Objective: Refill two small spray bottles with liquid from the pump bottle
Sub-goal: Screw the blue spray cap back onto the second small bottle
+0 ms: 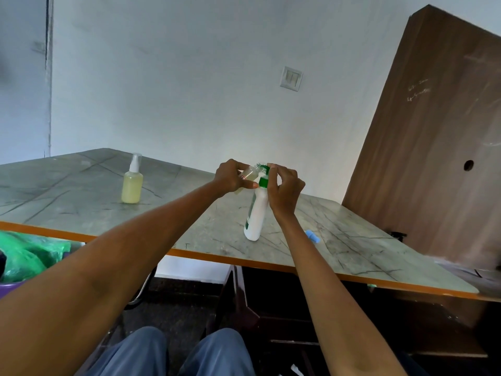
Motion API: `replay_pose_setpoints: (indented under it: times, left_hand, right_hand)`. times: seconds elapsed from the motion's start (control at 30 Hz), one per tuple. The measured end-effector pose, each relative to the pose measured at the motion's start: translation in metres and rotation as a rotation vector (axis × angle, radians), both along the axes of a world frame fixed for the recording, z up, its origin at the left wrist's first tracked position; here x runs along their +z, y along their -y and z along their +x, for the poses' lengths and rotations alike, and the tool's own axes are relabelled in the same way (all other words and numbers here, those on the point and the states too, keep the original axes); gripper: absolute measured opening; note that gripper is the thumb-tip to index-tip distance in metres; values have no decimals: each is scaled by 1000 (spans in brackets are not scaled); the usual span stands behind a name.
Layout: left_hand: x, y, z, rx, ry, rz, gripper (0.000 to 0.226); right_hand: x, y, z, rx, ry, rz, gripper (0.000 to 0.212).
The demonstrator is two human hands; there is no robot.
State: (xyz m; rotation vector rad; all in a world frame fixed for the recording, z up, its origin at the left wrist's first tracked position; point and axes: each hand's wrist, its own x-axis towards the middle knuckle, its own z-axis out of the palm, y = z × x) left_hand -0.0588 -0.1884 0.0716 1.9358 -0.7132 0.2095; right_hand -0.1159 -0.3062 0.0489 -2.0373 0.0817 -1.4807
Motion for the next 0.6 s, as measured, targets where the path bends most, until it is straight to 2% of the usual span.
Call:
replay_pose_setpoints:
  times: [0.17,0.3,0.47,0.6]
  left_hand:
    - [-10,2,0,2,-15,-11,58]
    - [-9,1,0,0,1,-6,56]
    - [-2,0,1,-8,-8,-14,57]
    - [-5,1,0,-4,-6,-18,57]
  right_hand:
    - [-14,-3,5,-51,20,9,39]
    - [-9,3,4,-34,11,3,56]
    - [1,0,2,-32,1,21,45]
    - [-10,-2,7,-57,46,37,49]
